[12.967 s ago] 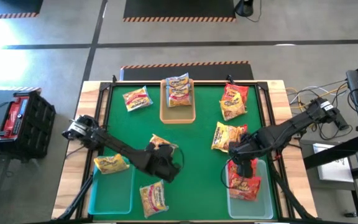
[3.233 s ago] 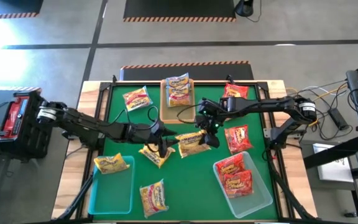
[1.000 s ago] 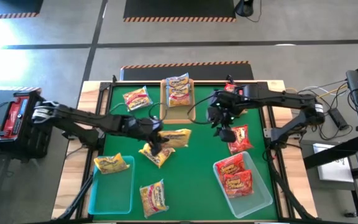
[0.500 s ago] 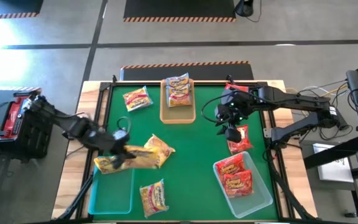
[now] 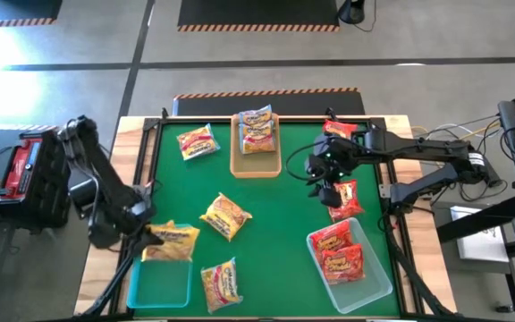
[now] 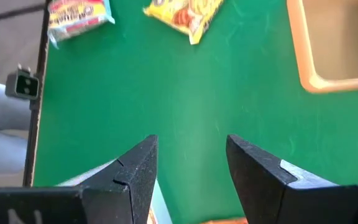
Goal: Sort Maruchan noodles
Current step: Put the yellow noddle pack into the blue bin, then put the orange noodle pack into the transparent bin
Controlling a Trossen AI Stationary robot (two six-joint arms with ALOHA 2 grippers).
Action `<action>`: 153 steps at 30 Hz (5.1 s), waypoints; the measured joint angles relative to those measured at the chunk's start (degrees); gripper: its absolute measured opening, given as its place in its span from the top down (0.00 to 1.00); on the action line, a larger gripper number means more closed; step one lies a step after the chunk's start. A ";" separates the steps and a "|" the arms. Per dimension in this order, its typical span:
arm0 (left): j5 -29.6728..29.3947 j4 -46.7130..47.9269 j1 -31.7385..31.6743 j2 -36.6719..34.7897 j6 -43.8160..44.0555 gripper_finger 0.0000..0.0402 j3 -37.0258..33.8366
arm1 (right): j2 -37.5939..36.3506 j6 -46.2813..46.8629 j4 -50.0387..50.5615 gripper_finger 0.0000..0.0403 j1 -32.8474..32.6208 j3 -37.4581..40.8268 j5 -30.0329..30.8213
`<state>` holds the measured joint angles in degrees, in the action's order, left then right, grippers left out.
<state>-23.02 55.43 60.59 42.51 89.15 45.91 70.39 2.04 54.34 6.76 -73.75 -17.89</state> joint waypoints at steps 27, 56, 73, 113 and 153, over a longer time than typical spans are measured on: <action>-4.09 5.45 11.77 16.56 16.54 0.81 -3.99 | 0.17 5.62 -6.68 0.56 0.02 0.04 6.58; -9.69 28.41 11.39 17.72 27.63 0.56 8.66 | 0.28 10.50 -1.01 0.56 0.87 0.04 20.50; -27.90 32.30 -1.91 16.12 30.21 0.56 7.96 | 0.28 34.95 17.00 0.56 5.27 13.49 14.43; -40.71 -4.16 -16.48 21.71 10.11 0.56 8.07 | -1.73 30.18 -31.60 0.56 5.40 32.32 5.76; -38.82 -19.59 -23.77 34.70 8.37 0.56 8.81 | 3.30 18.00 -30.76 0.65 2.99 32.24 8.01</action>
<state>-61.84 35.84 36.82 77.21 97.51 54.72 73.69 20.03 23.58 9.76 -41.52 -9.88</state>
